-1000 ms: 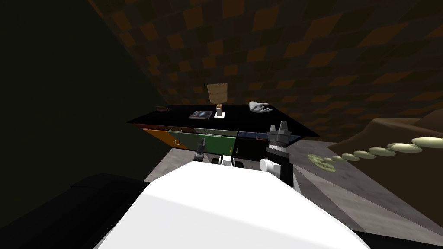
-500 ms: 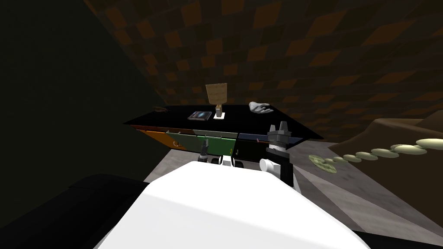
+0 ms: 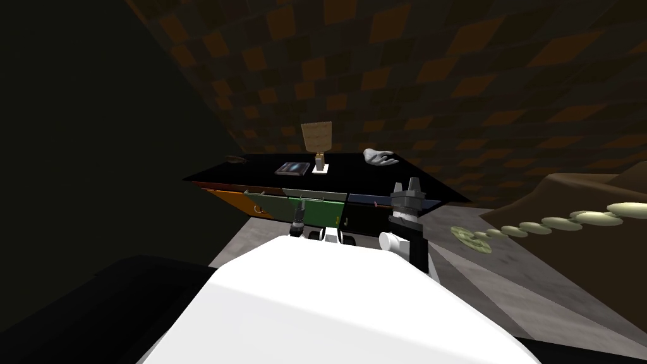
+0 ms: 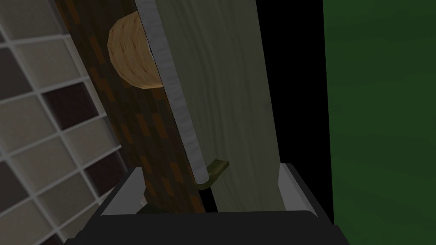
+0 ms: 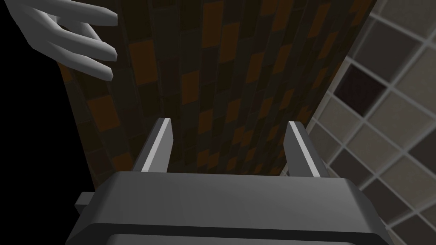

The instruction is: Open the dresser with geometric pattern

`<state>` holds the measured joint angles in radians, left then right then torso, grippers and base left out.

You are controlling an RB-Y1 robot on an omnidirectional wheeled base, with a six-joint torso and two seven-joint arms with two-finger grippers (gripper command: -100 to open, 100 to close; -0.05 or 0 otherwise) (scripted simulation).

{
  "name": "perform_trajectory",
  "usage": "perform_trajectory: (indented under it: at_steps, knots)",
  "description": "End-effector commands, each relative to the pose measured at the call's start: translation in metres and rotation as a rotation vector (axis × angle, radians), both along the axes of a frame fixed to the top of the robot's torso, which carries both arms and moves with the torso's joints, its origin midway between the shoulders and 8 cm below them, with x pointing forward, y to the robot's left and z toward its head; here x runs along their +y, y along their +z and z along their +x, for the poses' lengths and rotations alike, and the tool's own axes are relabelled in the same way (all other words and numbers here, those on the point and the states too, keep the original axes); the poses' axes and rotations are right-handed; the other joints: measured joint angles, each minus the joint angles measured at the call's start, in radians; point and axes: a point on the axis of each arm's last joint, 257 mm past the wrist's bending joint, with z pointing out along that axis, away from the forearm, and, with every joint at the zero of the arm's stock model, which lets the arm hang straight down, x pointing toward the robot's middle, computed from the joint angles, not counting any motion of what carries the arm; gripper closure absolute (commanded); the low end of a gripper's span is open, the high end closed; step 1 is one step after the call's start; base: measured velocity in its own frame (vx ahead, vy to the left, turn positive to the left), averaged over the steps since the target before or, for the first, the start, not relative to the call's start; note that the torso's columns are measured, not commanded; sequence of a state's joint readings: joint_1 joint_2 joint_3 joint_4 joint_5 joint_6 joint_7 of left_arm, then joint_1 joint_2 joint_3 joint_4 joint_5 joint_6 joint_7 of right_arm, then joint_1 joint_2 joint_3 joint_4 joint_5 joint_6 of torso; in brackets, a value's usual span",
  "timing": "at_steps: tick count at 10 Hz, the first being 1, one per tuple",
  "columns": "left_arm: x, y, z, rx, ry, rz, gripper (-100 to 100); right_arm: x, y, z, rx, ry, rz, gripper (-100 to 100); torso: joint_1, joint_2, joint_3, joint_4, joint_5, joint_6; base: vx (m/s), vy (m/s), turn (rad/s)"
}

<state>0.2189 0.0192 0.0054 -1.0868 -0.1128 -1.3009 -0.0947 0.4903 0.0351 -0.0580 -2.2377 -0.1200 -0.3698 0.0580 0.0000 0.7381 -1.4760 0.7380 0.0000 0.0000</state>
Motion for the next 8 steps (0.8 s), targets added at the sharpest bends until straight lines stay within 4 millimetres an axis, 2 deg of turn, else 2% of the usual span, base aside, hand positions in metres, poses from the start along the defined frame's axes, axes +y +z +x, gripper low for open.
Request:
perform_trajectory:
  at_steps: [1, 3, 4, 8]
  knots:
    - [0.000, 0.008, 0.018, 0.003, -0.003, 0.000, -100, 0.000, 0.000, 0.000, 0.000, 0.000, 0.000, 0, 0.000, -0.001, 0.000, 0.000, 0.000, 0.000, -0.025, -0.006, 0.012]
    - [0.001, 0.009, 0.019, 0.001, -0.003, 0.000, -100, 0.000, 0.000, 0.000, 0.000, 0.000, 0.000, 0, 0.000, 0.000, 0.000, 0.000, 0.000, 0.000, -0.019, -0.007, 0.006]
    - [0.000, 0.004, 0.009, 0.003, -0.001, 0.000, 100, 0.000, 0.000, 0.000, 0.000, 0.000, 0.000, 0, 0.000, -0.001, 0.000, 0.000, 0.000, 0.000, 0.015, 0.003, -0.019]
    - [0.000, -0.005, -0.010, 0.003, 0.002, 0.000, 100, 0.000, 0.000, 0.000, 0.000, 0.000, 0.000, 0, -0.003, 0.002, 0.001, 0.001, -0.001, 0.001, 0.028, 0.010, -0.007]
